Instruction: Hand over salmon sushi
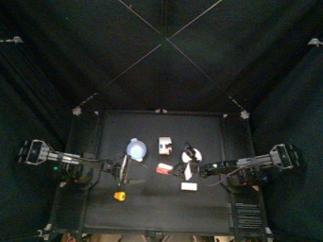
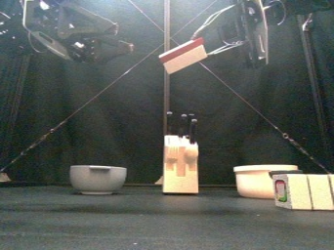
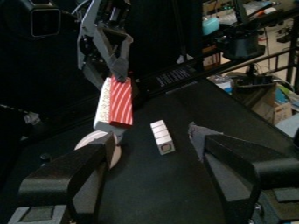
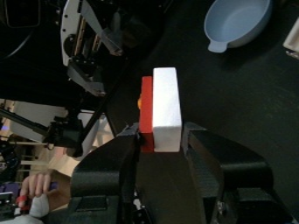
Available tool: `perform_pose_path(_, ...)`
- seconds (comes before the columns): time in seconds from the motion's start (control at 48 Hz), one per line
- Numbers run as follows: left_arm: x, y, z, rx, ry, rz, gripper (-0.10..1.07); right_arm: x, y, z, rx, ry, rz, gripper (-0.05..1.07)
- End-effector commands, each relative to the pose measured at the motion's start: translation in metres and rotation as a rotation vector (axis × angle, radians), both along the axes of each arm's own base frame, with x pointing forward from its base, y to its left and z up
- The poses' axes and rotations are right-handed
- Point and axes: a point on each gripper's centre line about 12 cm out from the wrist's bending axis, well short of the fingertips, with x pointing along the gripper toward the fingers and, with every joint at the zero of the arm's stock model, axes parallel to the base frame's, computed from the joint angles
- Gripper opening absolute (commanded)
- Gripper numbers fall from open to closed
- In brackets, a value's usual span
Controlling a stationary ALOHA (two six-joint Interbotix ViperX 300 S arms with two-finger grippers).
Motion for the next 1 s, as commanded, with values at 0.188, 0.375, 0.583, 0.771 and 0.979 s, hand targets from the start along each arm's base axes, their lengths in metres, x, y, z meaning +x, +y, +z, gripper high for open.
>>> perform_pose_path(0.188, 0.018, -0.003, 0.003, 0.103, -0.089, 0.021, 1.0, 0.015, 0.009, 0.014, 0.007, -0.055, 0.066, 0.62)
perform_pose_path(0.375, 0.027, -0.006, -0.004, 0.156, -0.131, 0.029, 1.0, 0.023, 0.011, 0.013, 0.013, -0.056, 0.083, 0.62)
perform_pose_path(0.583, 0.039, -0.012, -0.013, 0.188, -0.116, 0.022, 1.0, 0.026, 0.012, 0.015, 0.011, -0.062, 0.091, 0.62)
perform_pose_path(0.771, 0.051, -0.01, -0.017, 0.192, -0.11, 0.044, 1.0, 0.027, 0.012, 0.013, 0.011, -0.058, 0.091, 0.62)
perform_pose_path(0.979, 0.055, -0.005, -0.02, 0.215, -0.104, 0.089, 0.99, 0.027, 0.012, 0.013, 0.011, -0.056, 0.091, 0.62)
